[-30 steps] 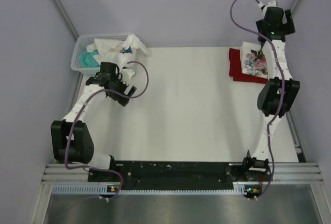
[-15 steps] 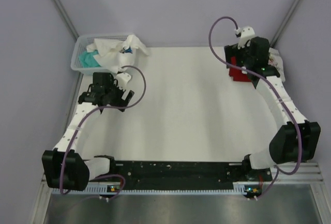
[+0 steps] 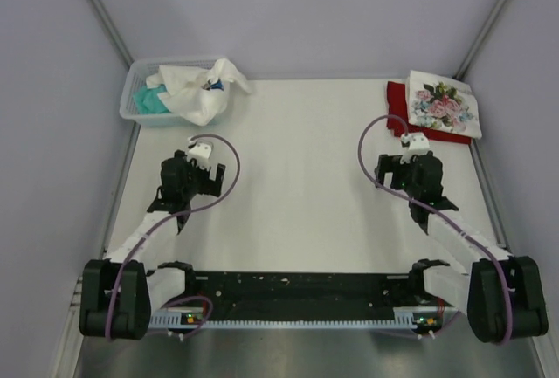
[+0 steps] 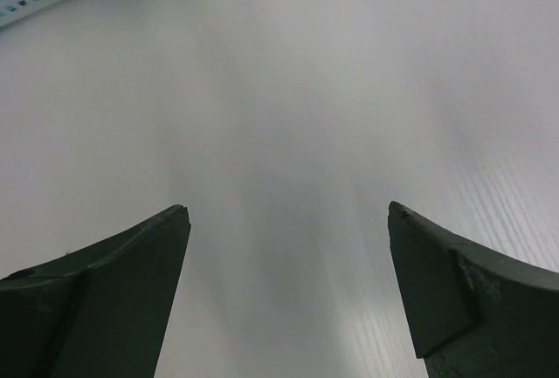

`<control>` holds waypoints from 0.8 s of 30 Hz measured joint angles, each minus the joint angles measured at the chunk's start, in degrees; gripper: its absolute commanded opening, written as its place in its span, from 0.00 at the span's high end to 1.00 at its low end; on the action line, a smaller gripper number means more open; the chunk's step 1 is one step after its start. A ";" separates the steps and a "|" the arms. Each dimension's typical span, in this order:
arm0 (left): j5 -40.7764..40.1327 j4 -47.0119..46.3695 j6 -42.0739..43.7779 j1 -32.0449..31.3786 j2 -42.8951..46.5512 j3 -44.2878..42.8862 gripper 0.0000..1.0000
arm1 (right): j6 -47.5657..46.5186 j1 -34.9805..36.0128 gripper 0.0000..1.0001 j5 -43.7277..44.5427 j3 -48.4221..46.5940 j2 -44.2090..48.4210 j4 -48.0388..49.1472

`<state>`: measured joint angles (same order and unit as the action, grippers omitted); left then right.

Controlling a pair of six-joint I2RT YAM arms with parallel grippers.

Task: Fold and stack the t-shirts
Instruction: Put the neatly folded tshirt into the corner of the board with the right arm

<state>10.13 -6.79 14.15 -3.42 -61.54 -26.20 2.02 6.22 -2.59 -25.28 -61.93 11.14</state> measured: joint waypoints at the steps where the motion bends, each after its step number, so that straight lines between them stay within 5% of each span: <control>1: -0.74 -3.26 -1.40 0.00 -0.31 1.38 0.01 | 0.15 0.00 0.01 1.18 2.23 0.92 2.05; 10: -5.29 -26.16 -7.06 0.72 -5.38 9.99 0.01 | 1.20 0.00 0.01 4.37 16.63 3.06 23.12; 24: -2.91 -34.01 -8.24 2.29 -4.22 11.87 0.01 | 2.10 0.04 0.01 4.24 16.68 2.89 32.61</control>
<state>7.22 -40.80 5.91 -1.13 -65.76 -14.33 4.12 6.26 1.65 -8.60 -59.05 43.75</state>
